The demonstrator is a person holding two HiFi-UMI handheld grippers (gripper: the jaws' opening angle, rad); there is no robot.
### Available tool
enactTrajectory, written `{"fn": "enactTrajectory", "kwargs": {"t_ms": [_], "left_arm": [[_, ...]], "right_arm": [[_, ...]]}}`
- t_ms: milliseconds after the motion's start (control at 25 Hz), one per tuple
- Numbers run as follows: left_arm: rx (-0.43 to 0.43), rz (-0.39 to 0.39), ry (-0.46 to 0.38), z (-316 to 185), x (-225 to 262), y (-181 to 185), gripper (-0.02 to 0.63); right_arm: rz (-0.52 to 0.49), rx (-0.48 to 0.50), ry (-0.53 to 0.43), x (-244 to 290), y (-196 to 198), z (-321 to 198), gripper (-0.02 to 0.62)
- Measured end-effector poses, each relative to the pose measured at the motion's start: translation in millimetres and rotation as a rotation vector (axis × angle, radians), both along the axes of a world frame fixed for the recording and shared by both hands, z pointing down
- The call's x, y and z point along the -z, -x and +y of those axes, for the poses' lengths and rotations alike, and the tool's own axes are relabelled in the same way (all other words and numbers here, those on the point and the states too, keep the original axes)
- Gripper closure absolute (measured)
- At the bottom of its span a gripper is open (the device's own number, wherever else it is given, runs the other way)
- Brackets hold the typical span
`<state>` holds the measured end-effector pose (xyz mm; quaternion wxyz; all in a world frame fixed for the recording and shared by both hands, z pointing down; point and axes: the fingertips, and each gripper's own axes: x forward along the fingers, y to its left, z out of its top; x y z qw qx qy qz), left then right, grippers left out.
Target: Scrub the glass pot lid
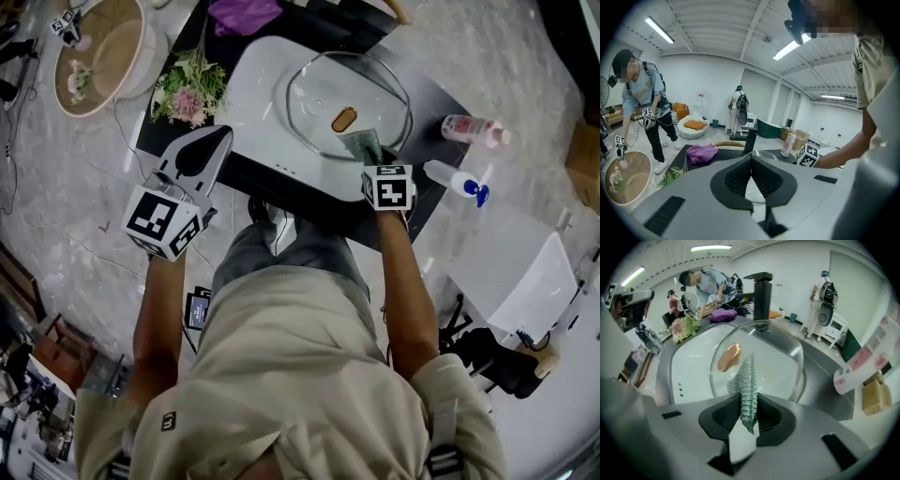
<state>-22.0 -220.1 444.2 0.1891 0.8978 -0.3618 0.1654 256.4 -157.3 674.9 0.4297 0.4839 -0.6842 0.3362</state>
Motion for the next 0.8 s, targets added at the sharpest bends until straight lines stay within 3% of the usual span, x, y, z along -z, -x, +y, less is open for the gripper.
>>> {"fn": "enactTrajectory", "kwargs": {"t_ms": [120, 280, 800], "left_arm": [[-0.003, 0.001, -0.003, -2, 3, -2, 0.591], [-0.006, -0.001, -0.005, -3, 3, -5, 0.591], [0.039, 0.007, -0.007, -3, 4, 9, 0.591]], "right_arm": [[0.036, -0.103, -0.064, 20, -42, -14, 0.503], [0.071, -0.171, -0.126, 38, -72, -33, 0.503], [0.096, -0.221, -0.302, 89, -80, -120, 0.505]]}}
